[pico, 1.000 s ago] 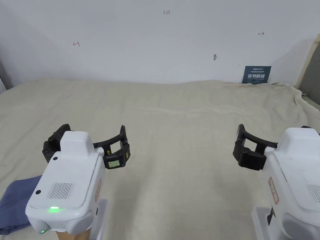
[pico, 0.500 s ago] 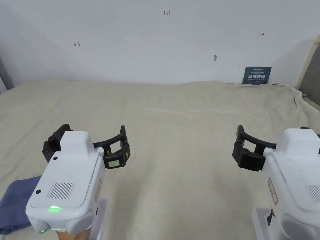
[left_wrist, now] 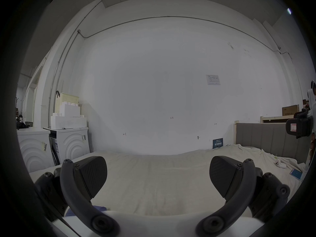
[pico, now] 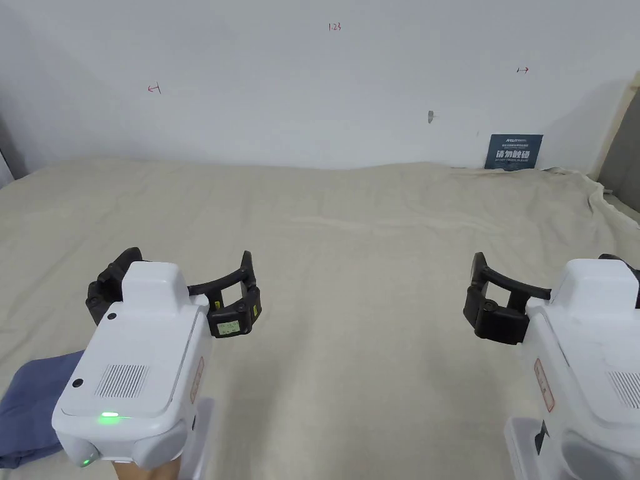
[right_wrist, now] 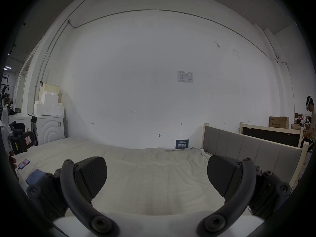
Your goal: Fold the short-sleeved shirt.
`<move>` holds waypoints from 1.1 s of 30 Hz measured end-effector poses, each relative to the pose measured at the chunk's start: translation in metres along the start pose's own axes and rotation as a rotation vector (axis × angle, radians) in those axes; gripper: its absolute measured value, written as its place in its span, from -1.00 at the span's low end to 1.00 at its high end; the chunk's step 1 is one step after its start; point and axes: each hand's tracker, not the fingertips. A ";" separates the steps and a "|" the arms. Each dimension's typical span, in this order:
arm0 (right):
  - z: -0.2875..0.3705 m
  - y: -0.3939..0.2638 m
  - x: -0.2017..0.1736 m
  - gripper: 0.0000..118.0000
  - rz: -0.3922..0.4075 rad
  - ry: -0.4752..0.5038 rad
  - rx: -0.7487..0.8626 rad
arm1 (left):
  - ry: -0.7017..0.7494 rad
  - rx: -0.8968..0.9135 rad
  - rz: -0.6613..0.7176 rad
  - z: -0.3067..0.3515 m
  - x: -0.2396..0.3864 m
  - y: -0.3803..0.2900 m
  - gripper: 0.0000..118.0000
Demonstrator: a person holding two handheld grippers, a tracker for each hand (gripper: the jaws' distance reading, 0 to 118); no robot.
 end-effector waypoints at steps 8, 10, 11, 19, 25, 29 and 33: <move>0.001 0.001 -0.002 0.96 0.001 -0.002 0.000 | 0.001 -0.005 0.004 0.000 0.000 -0.001 1.00; 0.001 0.001 -0.001 0.96 -0.001 -0.002 -0.003 | 0.001 -0.004 0.004 0.000 0.000 -0.001 1.00; 0.001 0.001 -0.001 0.96 -0.002 -0.001 -0.004 | 0.001 -0.005 0.004 0.000 -0.001 -0.001 1.00; 0.001 -0.001 0.000 0.96 -0.002 0.001 -0.005 | 0.003 -0.005 0.003 0.000 -0.001 0.000 1.00; 0.001 0.000 0.000 0.96 -0.005 -0.002 -0.005 | 0.003 -0.002 -0.001 0.001 0.000 0.001 1.00; 0.003 0.002 -0.001 0.96 -0.006 -0.002 -0.004 | 0.003 -0.001 0.004 0.001 0.000 0.001 1.00; 0.004 0.003 -0.002 0.96 -0.006 -0.001 -0.004 | 0.001 -0.001 -0.003 0.001 0.000 0.001 1.00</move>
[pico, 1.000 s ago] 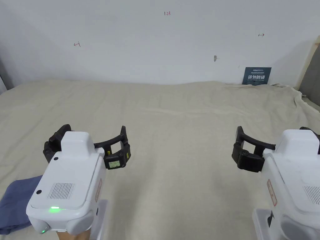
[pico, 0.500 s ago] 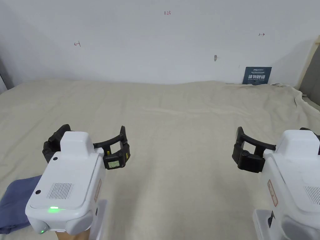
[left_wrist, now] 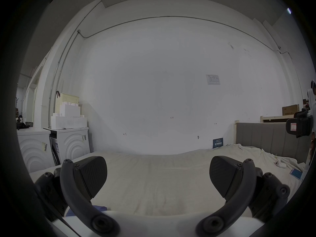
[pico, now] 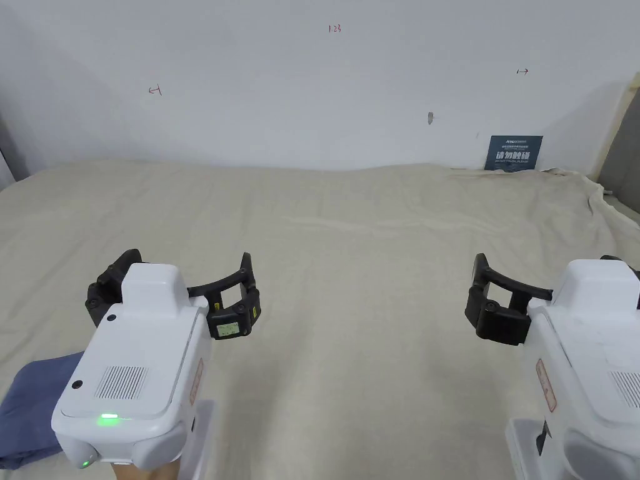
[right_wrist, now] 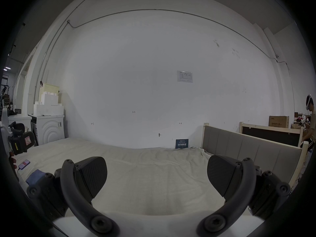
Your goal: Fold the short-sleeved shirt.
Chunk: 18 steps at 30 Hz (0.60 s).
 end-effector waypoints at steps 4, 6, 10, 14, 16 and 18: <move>0.001 0.000 0.000 0.96 0.000 0.002 -0.002 | 0.001 0.001 0.003 0.000 0.000 0.000 1.00; 0.000 -0.001 0.000 0.96 -0.001 0.003 -0.003 | 0.000 0.001 0.001 0.001 0.000 0.000 1.00; 0.000 -0.002 0.001 0.96 0.000 0.004 -0.004 | 0.000 -0.002 0.002 0.001 0.000 0.000 1.00; 0.000 -0.003 0.002 0.96 -0.002 0.003 -0.010 | 0.001 0.000 0.002 0.001 -0.001 0.000 1.00; 0.000 -0.003 0.001 0.96 -0.002 0.002 -0.011 | 0.002 0.000 0.001 0.002 -0.001 0.000 1.00; 0.000 -0.003 0.001 0.96 0.000 0.005 -0.014 | 0.001 0.000 0.003 0.002 -0.001 0.000 1.00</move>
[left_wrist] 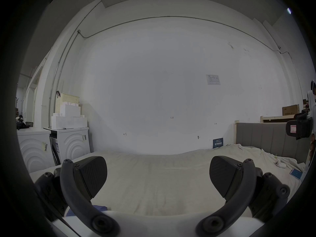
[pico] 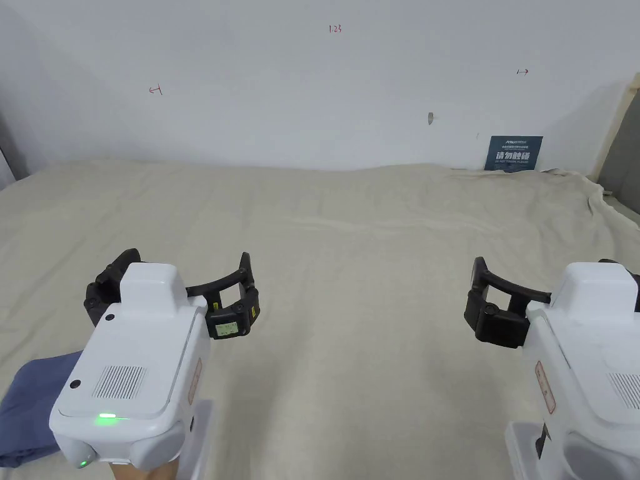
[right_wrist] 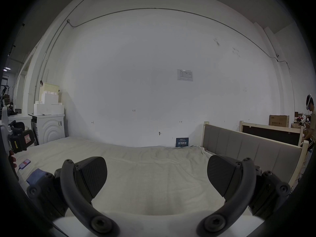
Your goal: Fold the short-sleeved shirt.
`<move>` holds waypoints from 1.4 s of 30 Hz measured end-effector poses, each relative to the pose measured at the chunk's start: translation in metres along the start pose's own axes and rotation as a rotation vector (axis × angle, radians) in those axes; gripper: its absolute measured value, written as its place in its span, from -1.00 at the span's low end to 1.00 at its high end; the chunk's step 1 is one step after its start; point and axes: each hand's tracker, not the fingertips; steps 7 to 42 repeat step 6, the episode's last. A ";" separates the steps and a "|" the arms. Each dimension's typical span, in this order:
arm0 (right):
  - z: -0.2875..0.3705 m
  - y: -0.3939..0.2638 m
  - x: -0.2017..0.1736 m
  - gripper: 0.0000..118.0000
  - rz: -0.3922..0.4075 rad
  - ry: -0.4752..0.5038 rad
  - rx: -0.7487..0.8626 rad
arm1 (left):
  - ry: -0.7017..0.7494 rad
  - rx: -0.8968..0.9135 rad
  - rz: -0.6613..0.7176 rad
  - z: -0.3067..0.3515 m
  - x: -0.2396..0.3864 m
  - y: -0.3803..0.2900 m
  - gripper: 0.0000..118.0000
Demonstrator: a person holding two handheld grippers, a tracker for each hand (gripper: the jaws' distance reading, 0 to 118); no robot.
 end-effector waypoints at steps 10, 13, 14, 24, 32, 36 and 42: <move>0.001 0.002 -0.002 0.96 0.004 0.001 -0.005 | 0.003 -0.007 0.006 0.001 0.000 0.000 1.00; 0.001 0.002 -0.002 0.96 0.004 0.001 -0.005 | 0.003 -0.007 0.006 0.001 0.000 0.000 1.00; 0.001 0.002 -0.002 0.96 0.004 0.001 -0.005 | 0.003 -0.007 0.006 0.001 0.000 0.000 1.00; 0.001 0.002 -0.002 0.96 0.004 0.001 -0.005 | 0.003 -0.007 0.006 0.001 0.000 0.000 1.00; 0.001 0.002 -0.002 0.96 0.004 0.001 -0.005 | 0.003 -0.007 0.006 0.001 0.000 0.000 1.00; 0.001 0.002 -0.002 0.96 0.004 0.001 -0.005 | 0.003 -0.007 0.006 0.001 0.000 0.000 1.00; 0.001 0.002 -0.002 0.96 0.004 0.001 -0.005 | 0.003 -0.007 0.006 0.001 0.000 0.000 1.00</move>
